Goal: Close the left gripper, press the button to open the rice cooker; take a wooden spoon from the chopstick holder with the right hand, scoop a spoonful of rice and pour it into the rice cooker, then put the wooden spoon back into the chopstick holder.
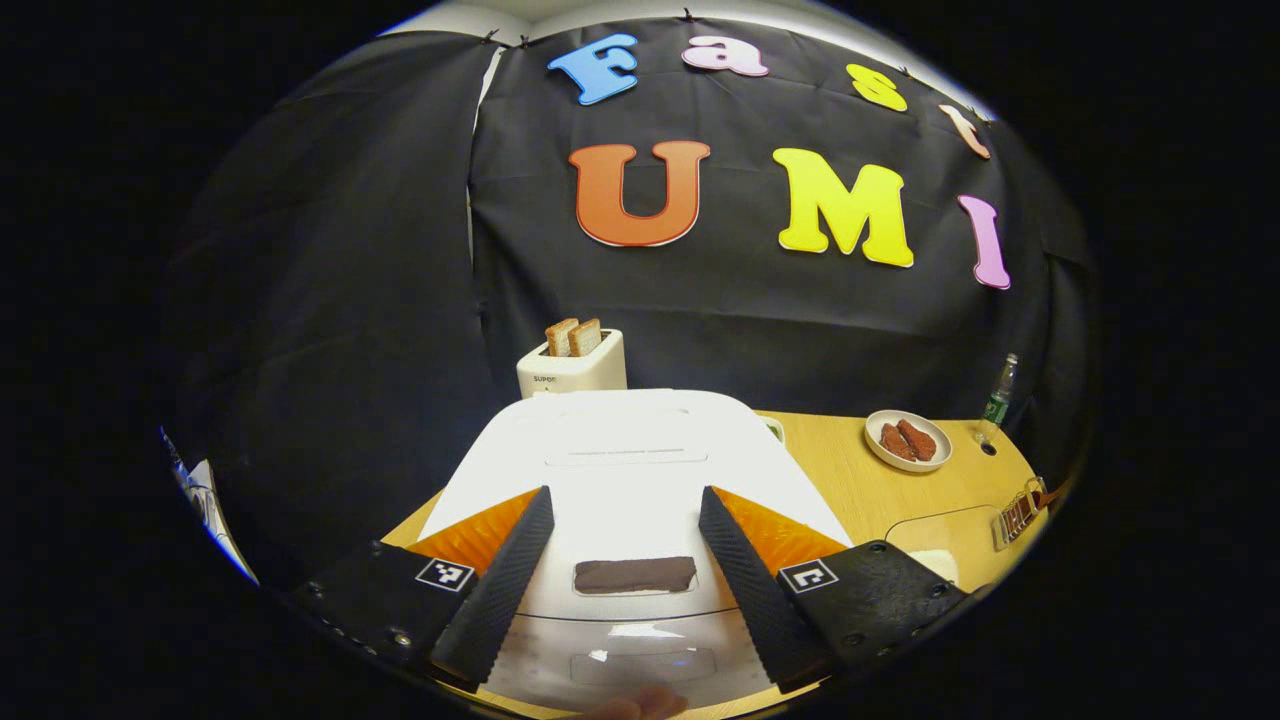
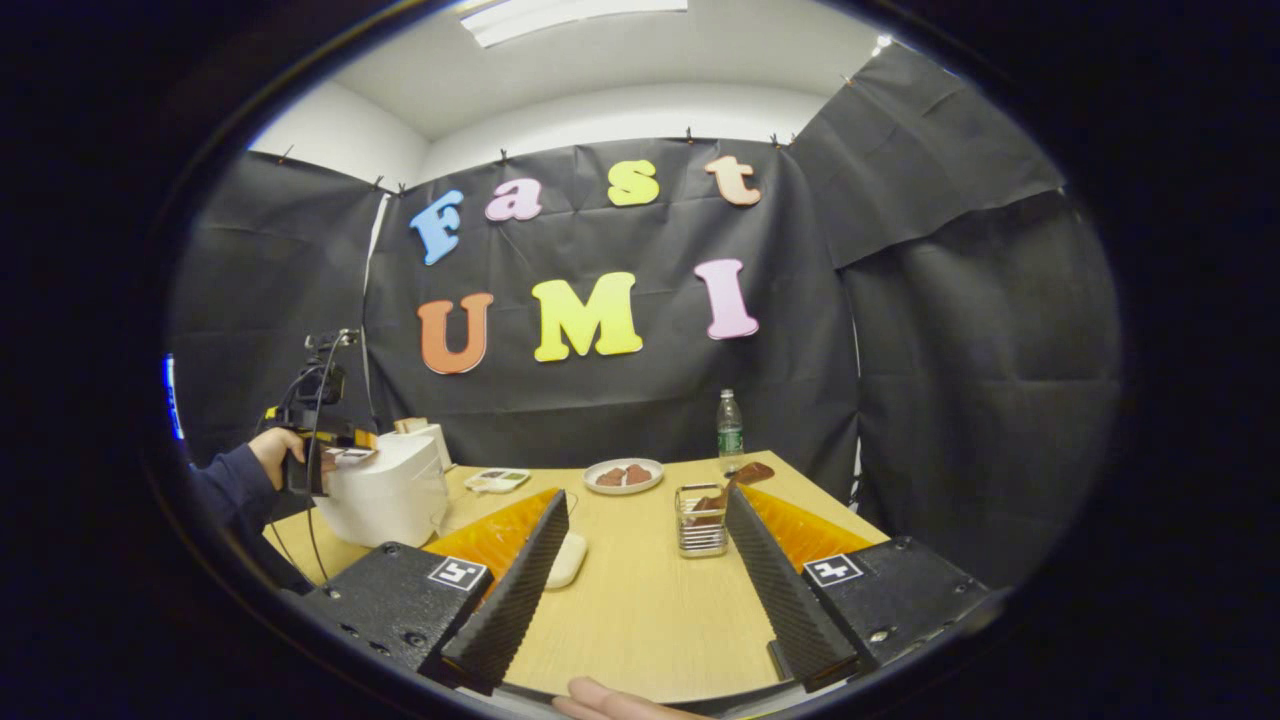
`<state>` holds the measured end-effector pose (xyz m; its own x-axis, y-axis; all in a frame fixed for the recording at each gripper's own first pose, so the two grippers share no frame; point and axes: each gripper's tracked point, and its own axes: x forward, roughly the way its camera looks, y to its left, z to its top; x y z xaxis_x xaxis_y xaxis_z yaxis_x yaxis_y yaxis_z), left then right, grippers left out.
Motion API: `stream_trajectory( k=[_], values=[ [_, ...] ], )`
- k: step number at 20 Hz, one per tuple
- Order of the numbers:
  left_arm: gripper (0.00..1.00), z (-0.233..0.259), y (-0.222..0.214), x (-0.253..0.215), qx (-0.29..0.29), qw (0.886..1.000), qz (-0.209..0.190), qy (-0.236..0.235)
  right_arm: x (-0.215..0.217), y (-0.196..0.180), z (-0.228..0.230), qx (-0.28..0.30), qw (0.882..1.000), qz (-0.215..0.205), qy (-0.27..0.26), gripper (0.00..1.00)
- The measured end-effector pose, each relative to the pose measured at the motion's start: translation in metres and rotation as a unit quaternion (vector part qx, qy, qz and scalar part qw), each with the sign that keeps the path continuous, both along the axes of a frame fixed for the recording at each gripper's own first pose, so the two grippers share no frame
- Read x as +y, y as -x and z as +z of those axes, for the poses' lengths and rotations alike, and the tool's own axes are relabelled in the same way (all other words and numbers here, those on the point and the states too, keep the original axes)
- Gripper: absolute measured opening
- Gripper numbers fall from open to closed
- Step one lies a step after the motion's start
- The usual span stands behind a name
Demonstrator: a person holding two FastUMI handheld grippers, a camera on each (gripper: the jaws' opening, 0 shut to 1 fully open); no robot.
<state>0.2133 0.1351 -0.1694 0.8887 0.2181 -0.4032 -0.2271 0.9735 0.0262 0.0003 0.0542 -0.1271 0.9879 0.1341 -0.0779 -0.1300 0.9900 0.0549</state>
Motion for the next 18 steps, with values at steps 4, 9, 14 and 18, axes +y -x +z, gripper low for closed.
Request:
stream_trajectory(
  k=[4, 9, 14, 18],
  values=[
    [0.95, 0.033, 0.020, -0.018, -0.039, 0.999, -0.026, 0.010, 0.000, -0.010, 0.010, -0.008, 1.000, -0.006, 0.006, 0.99],
    [0.94, 0.080, 0.079, -0.020, -0.098, 0.995, -0.019, -0.004, 0.000, -0.019, 0.023, -0.011, 1.000, -0.009, 0.017, 1.00],
    [0.94, 0.118, 0.150, -0.057, -0.144, 0.988, -0.047, 0.001, -0.003, -0.025, 0.040, -0.016, 1.000, -0.012, 0.018, 0.99],
    [0.94, 0.132, 0.200, -0.091, -0.185, 0.979, -0.089, 0.008, 0.002, -0.026, 0.045, -0.004, 1.000, -0.003, -0.003, 0.99]
  ],
)
